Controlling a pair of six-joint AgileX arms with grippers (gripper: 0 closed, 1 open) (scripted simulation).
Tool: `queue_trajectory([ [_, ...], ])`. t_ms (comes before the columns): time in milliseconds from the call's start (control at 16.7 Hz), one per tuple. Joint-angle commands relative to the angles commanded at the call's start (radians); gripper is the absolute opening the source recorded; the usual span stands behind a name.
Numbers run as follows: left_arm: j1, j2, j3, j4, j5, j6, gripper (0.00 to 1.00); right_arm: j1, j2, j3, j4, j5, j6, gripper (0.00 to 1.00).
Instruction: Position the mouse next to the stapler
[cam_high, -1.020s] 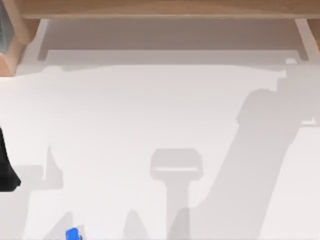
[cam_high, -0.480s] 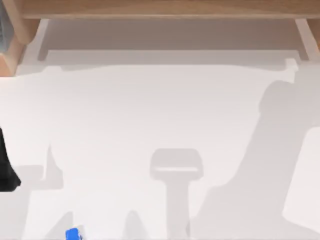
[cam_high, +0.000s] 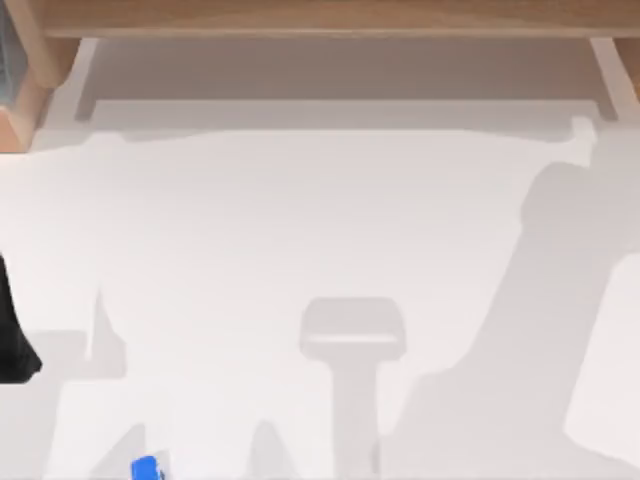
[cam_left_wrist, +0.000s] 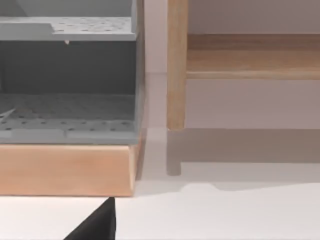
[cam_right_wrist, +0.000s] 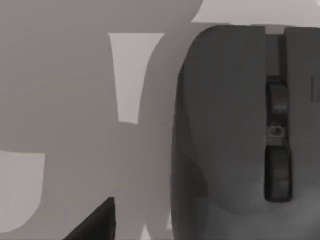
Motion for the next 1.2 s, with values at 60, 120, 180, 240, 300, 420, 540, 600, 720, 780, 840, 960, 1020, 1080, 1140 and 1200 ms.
queue_trajectory([
  [60,0.0,0.0,0.0,0.0,0.0,0.0,1.0,0.0,-0.002,-0.006,0.004,0.0,-0.001,1.0],
  [120,0.0,0.0,0.0,0.0,0.0,0.0,1.0,0.0,-0.003,-0.011,0.008,-0.001,-0.001,1.0],
  [180,0.0,0.0,0.0,0.0,0.0,0.0,1.0,-0.001,-0.005,-0.016,0.012,-0.001,-0.001,1.0],
  [240,0.0,0.0,0.0,0.0,0.0,0.0,1.0,-0.001,-0.006,-0.022,0.016,-0.001,-0.002,1.0],
  [300,0.0,0.0,0.0,0.0,0.0,0.0,1.0,-0.001,-0.007,-0.026,0.02,-0.001,-0.002,1.0],
  [420,0.0,0.0,0.0,0.0,0.0,0.0,1.0,-0.001,-0.007,-0.035,0.029,-0.001,-0.001,1.0],
  [540,0.0,0.0,0.0,0.0,0.0,0.0,1.0,-0.001,-0.005,-0.042,0.039,0.0,0.0,1.0],
  [600,0.0,0.0,0.0,0.0,0.0,0.0,1.0,-0.001,-0.003,-0.044,0.045,0.001,0.0,1.0],
  [720,0.0,0.0,0.0,0.0,0.0,0.0,1.0,0.001,0.005,-0.047,0.062,0.002,0.002,1.0],
  [780,0.0,0.0,0.0,0.0,0.0,0.0,1.0,0.002,0.012,-0.049,0.071,0.002,0.003,1.0],
  [840,0.0,0.0,0.0,0.0,0.0,0.0,1.0,0.004,0.021,-0.053,0.079,0.002,0.004,1.0],
  [960,0.0,0.0,0.0,0.0,0.0,0.0,1.0,0.004,0.027,-0.056,0.082,0.001,0.005,1.0],
  [1020,0.0,0.0,0.0,0.0,0.0,0.0,1.0,0.004,0.027,-0.056,0.082,0.001,0.005,1.0],
  [1080,0.0,0.0,0.0,0.0,0.0,0.0,1.0,0.004,0.027,-0.056,0.082,0.001,0.005,1.0],
  [1140,0.0,0.0,0.0,0.0,0.0,0.0,1.0,0.004,0.027,-0.056,0.082,0.001,0.005,1.0],
  [1200,0.0,0.0,0.0,0.0,0.0,0.0,1.0,0.004,0.027,-0.056,0.082,0.001,0.005,0.92],
])
